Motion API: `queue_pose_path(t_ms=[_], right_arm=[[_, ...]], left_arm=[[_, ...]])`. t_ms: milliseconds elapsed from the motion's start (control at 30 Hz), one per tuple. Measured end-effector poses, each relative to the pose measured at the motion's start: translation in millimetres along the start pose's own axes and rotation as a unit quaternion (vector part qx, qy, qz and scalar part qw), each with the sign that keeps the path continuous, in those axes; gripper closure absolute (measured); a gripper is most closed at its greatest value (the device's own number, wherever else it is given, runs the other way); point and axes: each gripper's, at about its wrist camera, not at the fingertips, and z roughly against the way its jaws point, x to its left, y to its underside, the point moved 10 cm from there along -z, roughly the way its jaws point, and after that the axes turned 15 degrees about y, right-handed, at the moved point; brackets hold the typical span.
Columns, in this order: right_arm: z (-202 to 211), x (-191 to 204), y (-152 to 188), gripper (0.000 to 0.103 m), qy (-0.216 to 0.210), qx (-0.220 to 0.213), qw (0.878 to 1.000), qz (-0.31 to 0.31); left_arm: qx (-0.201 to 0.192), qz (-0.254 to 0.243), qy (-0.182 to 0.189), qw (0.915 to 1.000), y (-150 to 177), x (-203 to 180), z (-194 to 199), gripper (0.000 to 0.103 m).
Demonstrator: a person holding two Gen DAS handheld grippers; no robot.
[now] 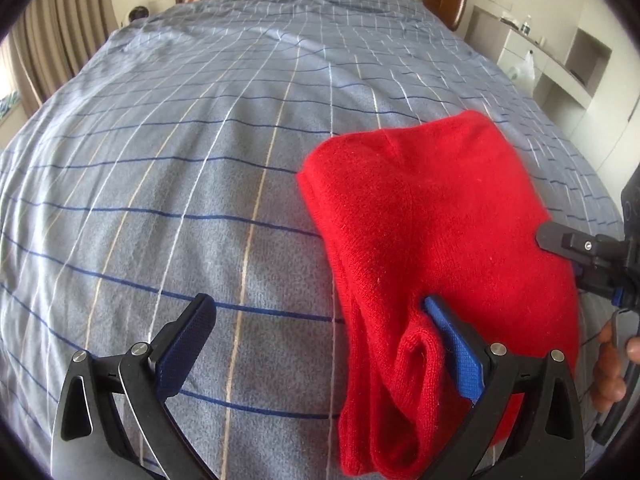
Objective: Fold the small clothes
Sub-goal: 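Grasp the end of the folded sweater with the left tool while the right tool grasps it too, then fold the held end over the bundle with both tools and open both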
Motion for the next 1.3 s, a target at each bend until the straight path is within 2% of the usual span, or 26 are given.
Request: queue_pose_path(t_ms=[200, 467, 533, 600, 633, 667, 700, 733, 800, 833, 900, 1033, 1133, 1167, 1200, 1233, 1267, 1300], right_arm=[[-2, 0, -1, 0.028, 0.008, 0.003, 1.0, 0.016], [-5, 3, -4, 0.028, 0.015, 0.004, 1.0, 0.024], [-8, 5, -5, 0.028, 0.018, 0.001, 1.0, 0.025], [-16, 11, -8, 0.029, 0.028, 0.002, 0.999, 0.034], [-22, 17, -8, 0.041, 0.035, 0.005, 0.998, 0.044], [-26, 22, -7, 0.051, 0.059, 0.003, 0.996, 0.067], [-27, 28, -7, 0.063, 0.102, -0.011, 0.989, 0.107], [-25, 36, -7, 0.069, 0.135, -0.034, 0.979, 0.148], [-15, 54, -3, 0.072, 0.177, -0.075, 0.957, 0.216], [-8, 63, 0, 0.072, 0.185, -0.094, 0.948, 0.24], [13, 78, 0, 0.073, 0.178, -0.127, 0.94, 0.263], [65, 109, -12, 0.073, 0.131, -0.196, 0.933, 0.27], [85, 135, -31, 0.073, 0.098, -0.222, 0.933, 0.266], [87, 142, -36, 0.072, 0.091, -0.225, 0.934, 0.262], [84, 143, -41, 0.068, 0.081, -0.22, 0.938, 0.255], [74, 142, -45, 0.057, 0.073, -0.2, 0.946, 0.245], [59, 133, -44, 0.05, 0.074, -0.167, 0.955, 0.234], [41, 117, -42, 0.032, 0.093, -0.133, 0.962, 0.22]], left_arm=[[0.0, -0.011, -0.007, 0.9999, -6, 2, -4, 0.0], [0.001, -0.001, 0.004, 1.0, -8, 4, -11, 0.0], [0.009, 0.023, 0.025, 0.9994, -7, 3, -17, 0.0], [0.022, 0.065, 0.06, 0.9958, -6, 1, -27, 0.001], [0.022, 0.076, 0.073, 0.9942, -6, -2, -30, 0.005], [0.02, 0.07, 0.083, 0.9939, -8, -8, -31, 0.034], [0.022, 0.058, 0.108, 0.9922, -10, -18, -31, 0.079], [0.027, 0.054, 0.113, 0.9917, -10, -25, -29, 0.08], [0.012, 0.028, 0.094, 0.9951, -13, -33, -17, 0.083], [0.002, 0.017, 0.09, 0.9958, -16, -37, -8, 0.083], [-0.03, 0.019, 0.099, 0.9944, -22, -40, 18, 0.084], [-0.096, 0.019, 0.115, 0.9885, -49, -39, 77, 0.083], [-0.123, 0.01, 0.108, 0.9866, -69, -38, 100, 0.081], [-0.121, 0.013, 0.102, 0.9874, -72, -34, 99, 0.074], [-0.108, 0.019, 0.09, 0.9898, -70, -27, 90, 0.054], [-0.087, 0.029, 0.077, 0.9928, -65, -17, 76, 0.039], [-0.064, 0.041, 0.059, 0.9954, -54, -5, 62, 0.018], [-0.047, 0.051, 0.035, 0.997, -40, 9, 51, 0.02]])
